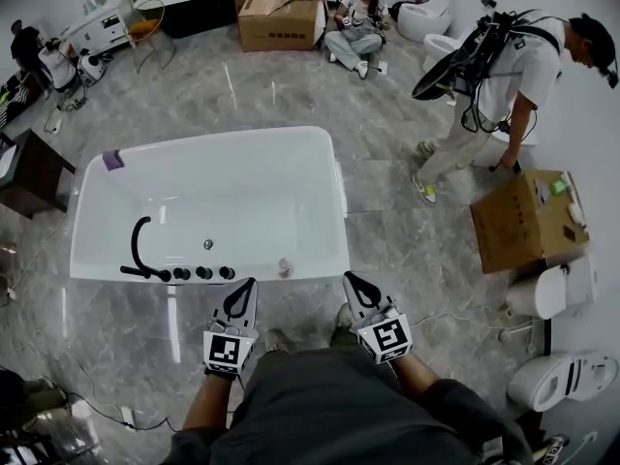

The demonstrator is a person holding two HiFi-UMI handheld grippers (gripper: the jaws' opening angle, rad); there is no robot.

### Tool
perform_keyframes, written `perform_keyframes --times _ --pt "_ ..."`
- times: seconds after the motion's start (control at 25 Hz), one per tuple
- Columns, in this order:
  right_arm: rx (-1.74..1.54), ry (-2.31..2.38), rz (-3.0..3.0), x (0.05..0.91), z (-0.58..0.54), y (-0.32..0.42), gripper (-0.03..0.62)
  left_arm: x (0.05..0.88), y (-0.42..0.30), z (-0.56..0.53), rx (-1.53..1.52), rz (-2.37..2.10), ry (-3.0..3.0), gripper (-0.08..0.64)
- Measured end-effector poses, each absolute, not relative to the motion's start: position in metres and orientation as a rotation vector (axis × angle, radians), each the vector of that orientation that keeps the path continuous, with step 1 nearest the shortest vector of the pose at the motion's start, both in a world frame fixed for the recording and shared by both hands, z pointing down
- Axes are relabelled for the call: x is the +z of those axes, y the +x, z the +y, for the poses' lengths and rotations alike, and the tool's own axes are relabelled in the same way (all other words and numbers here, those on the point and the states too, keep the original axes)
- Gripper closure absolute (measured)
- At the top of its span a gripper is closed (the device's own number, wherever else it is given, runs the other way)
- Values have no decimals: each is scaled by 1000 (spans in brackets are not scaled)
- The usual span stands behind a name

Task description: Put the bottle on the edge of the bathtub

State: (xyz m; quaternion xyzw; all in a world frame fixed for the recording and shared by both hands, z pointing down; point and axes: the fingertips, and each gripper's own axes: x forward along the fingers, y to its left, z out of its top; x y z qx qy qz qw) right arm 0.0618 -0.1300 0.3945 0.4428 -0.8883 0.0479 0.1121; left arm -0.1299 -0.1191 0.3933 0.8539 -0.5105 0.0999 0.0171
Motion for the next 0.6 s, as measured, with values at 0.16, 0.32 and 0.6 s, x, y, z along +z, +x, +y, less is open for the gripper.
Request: perform_keyframes --times 0.16,0.32,0.6 --pt "138 1295 -2607 396 -128 54 592 395 -133 -117 325 -1577 2663 561" --pt "140 1297 -2606 396 -126 55 592 399 -131 -115 337 -1568 2666 561" --pt "141 1308 -2599 397 -129 63 592 404 -126 -117 346 -1562 2656 561"
